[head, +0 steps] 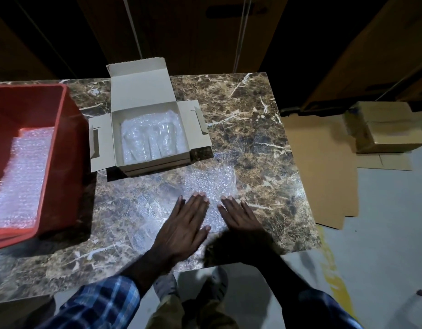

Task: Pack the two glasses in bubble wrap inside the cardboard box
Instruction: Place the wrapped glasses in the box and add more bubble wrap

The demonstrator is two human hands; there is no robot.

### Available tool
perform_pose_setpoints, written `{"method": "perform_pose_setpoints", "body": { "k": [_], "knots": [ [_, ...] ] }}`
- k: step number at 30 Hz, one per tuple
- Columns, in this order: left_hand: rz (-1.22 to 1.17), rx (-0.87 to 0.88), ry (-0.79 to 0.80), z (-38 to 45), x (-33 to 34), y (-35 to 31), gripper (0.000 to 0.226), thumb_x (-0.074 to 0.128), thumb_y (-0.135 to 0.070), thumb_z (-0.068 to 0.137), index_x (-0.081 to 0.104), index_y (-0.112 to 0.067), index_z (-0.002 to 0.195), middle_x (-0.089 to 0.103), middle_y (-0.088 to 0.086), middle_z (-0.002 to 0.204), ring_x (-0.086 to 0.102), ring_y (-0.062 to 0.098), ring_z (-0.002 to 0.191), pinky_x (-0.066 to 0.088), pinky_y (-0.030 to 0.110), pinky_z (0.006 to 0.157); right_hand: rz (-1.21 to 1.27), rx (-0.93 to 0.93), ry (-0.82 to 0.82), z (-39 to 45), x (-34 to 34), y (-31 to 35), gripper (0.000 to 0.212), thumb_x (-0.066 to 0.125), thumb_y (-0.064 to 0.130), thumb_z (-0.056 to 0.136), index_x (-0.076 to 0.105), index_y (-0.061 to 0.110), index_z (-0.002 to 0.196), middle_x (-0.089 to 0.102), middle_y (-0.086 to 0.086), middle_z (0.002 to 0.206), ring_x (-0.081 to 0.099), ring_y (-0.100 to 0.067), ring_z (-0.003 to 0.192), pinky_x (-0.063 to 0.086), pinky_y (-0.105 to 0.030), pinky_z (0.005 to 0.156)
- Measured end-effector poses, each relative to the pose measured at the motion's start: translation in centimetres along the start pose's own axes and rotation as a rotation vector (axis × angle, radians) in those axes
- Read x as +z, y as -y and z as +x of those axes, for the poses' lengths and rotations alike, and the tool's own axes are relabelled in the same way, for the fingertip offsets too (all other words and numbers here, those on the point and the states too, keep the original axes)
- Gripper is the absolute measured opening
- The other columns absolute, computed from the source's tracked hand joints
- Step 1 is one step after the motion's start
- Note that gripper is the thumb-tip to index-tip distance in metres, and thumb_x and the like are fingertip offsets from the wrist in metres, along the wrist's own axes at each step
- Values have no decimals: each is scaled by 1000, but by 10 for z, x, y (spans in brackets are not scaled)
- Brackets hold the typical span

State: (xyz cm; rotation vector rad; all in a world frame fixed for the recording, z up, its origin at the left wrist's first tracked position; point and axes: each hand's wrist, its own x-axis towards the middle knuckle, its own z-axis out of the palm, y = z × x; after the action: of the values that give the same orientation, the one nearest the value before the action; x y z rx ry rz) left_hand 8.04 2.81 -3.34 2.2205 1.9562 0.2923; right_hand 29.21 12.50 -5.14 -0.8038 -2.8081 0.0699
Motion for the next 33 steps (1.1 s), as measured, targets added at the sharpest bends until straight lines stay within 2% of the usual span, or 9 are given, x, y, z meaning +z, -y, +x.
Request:
{"method": "perform_pose_setpoints", "body": {
  "k": [9, 12, 16, 18, 20, 22, 24, 28, 33],
  "knots": [
    [7, 61, -51, -5, 5, -5, 56, 48, -35, 98, 49, -5, 145, 46, 12, 152, 36, 25, 146, 17, 51, 122, 116, 25, -301, 1, 2, 10, 33, 56, 18, 90, 74, 1, 114, 68, -15, 127, 66, -29, 118, 49, -48, 103],
    [-87, 80, -76, -1, 0, 3, 45, 48, -27, 95, 61, -7, 133, 57, 9, 143, 47, 24, 139, 23, 50, 119, 199, -16, -157, 3, -2, 1, 50, 38, 33, 101, 70, -2, 119, 66, -18, 127, 65, -32, 118, 39, -46, 108],
    [-520, -182, -87, 7, -21, 7, 36, 51, -35, 98, 70, -17, 122, 62, -9, 133, 49, 6, 134, 9, 23, 123, 366, 147, -91, 17, -22, -4, 37, 55, 5, 70, 77, 3, 100, 75, -12, 107, 68, -24, 102, 50, -37, 97],
    [-666, -306, -112, 12, -32, 3, 30, 54, -39, 98, 76, -23, 111, 66, -18, 118, 60, -2, 117, 11, 17, 119, 512, 341, -92, 27, -35, -1, 30, 59, 0, 71, 77, 8, 94, 76, -8, 95, 65, -17, 90, 52, -30, 83],
    [-774, -446, -159, 19, -39, -1, 25, 59, -37, 98, 77, -21, 89, 77, -6, 88, 70, 10, 82, 33, 24, 113, 605, 472, -35, 37, -45, -1, 17, 61, 5, 82, 72, 16, 87, 72, -4, 80, 59, -14, 71, 42, -26, 64],
    [-875, -614, -205, 28, -38, 0, 30, 62, -32, 98, 66, -16, 73, 63, 0, 59, 59, 20, 57, 52, 37, 76, 671, 588, 32, 50, -49, -5, 8, 62, 11, 88, 66, 17, 86, 68, -5, 73, 54, -17, 63, 34, -27, 59],
    [-959, -731, -265, 39, -36, 0, 36, 61, -37, 98, 59, -16, 68, 54, -4, 53, 50, 17, 50, 46, 39, 57, 692, 652, 72, 62, -51, -9, 5, 61, 18, 93, 60, 17, 87, 66, -4, 74, 57, -23, 67, 34, -30, 59],
    [-777, -817, -348, 59, -33, 8, 41, 57, -36, 99, 50, -13, 66, 57, 2, 56, 54, 19, 56, 49, 42, 61, 659, 652, 164, 86, -47, -16, 12, 54, 25, 101, 55, 13, 98, 65, -11, 84, 61, -28, 80, 33, -31, 65],
    [-513, -761, -300, 75, -31, 13, 32, 51, -30, 103, 53, -11, 78, 62, 7, 70, 58, 28, 69, 44, 40, 64, 516, 784, 242, 108, -38, -17, 25, 49, 35, 103, 54, 12, 113, 68, -20, 113, 63, -40, 105, 50, -43, 86]
  ]
}}
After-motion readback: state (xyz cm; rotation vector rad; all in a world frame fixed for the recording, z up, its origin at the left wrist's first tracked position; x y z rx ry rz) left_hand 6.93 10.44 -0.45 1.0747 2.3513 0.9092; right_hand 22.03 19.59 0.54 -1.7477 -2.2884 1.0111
